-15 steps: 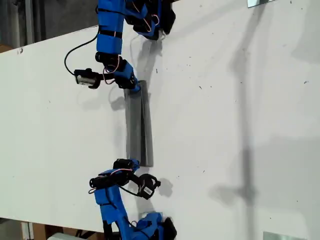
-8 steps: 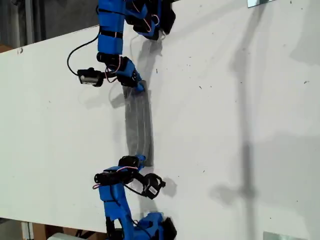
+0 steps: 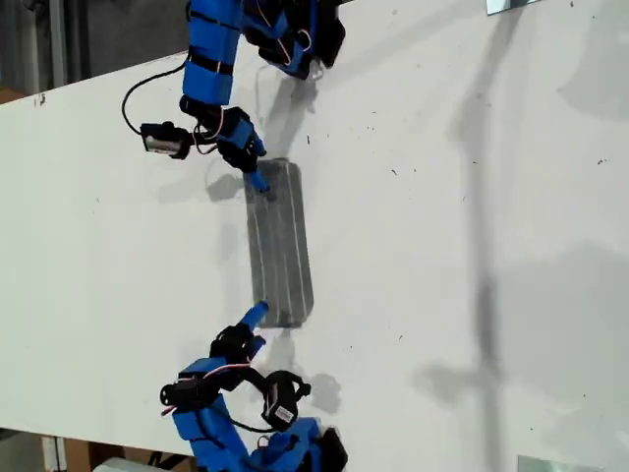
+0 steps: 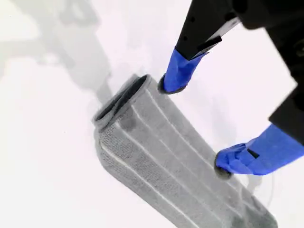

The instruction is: Grasp corners of a square towel and fold twice.

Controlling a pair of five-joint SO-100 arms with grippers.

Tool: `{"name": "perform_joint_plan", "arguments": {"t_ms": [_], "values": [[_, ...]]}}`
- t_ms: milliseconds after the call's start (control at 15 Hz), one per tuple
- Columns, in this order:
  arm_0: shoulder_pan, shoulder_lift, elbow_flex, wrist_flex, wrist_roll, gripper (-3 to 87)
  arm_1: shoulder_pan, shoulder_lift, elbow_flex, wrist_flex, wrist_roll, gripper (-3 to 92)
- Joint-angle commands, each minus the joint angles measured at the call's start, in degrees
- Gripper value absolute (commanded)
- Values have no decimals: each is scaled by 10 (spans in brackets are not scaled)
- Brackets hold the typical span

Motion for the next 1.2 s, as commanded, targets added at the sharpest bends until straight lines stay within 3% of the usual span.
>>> {"name": "perform_joint_plan", "arguments": {"t_ms": [0,133,267,333,533,667,800,1000,1133], "values": [[-21,98,31,4,6,284,33,-93,-28,-10,12,350],[-27,161,79,4,-2,277,41,-168,-68,-13,11,329],[-36,212,133,3,-15,276,40,-215,-72,-14,16,49],[-34,236,156,0,-25,276,34,-214,-53,-14,27,-1],[-32,265,202,-9,-40,276,42,0,127,3,94,-1],[-30,267,221,-22,-42,276,-1,210,183,115,183,-1],[-28,266,227,-29,-44,276,-54,328,126,197,229,-1],[-11,278,224,-30,-62,276,-64,301,-10,174,178,-1],[-3,295,242,-34,-76,276,-63,178,-106,91,100,-1]]}}
